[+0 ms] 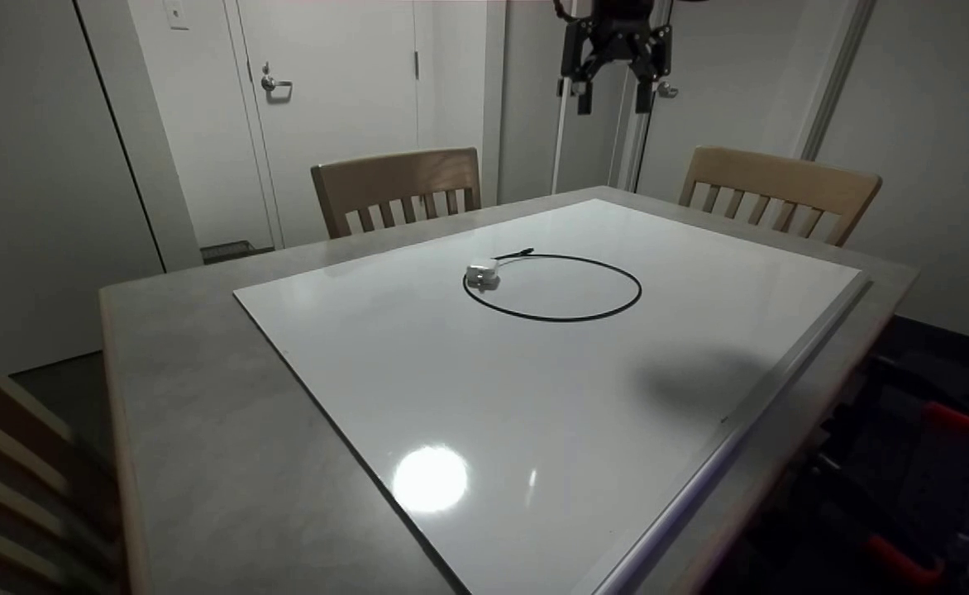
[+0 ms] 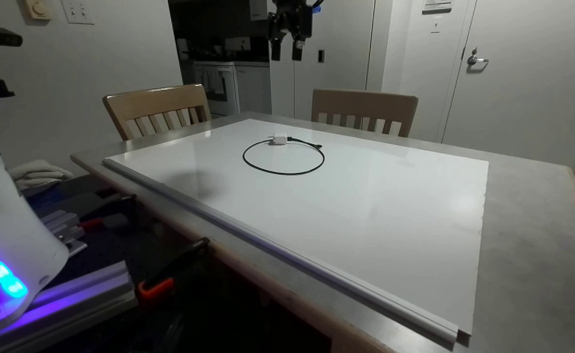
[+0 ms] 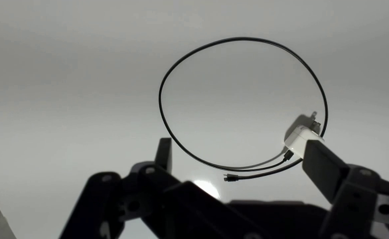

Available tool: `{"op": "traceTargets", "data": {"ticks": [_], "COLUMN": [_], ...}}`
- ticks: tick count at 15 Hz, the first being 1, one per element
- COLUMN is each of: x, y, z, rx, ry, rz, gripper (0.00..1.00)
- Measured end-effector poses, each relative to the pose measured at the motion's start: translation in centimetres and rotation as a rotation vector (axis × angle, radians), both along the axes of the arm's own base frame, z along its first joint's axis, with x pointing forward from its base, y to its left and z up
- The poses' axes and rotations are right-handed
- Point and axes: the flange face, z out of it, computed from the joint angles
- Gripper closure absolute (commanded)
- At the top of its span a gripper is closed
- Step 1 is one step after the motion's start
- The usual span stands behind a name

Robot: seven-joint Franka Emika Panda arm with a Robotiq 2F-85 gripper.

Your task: Straighten the charger on the table

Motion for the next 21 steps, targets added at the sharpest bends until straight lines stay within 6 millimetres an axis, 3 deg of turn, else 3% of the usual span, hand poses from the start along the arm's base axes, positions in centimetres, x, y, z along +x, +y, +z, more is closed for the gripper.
{"op": "traceTargets", "data": {"ticks": [6, 9, 16, 19, 21], "x": [0.1, 1.2, 4.4, 5.6, 5.7], "y": [0.1, 1.5, 6.4, 7.9, 8.2], "z": [0.4, -0.2, -5.6, -8.4, -9.2], "rx": [-0.001, -0.009, -0.036, -0.043, -0.045], "ry": [-0.002, 0.001, 0.026, 0.044, 0.052], "rz": [-0.005, -0.043, -0.134, -0.129, -0.126], "gripper": [0.0, 0.0, 0.0, 0.0, 0.0]}}
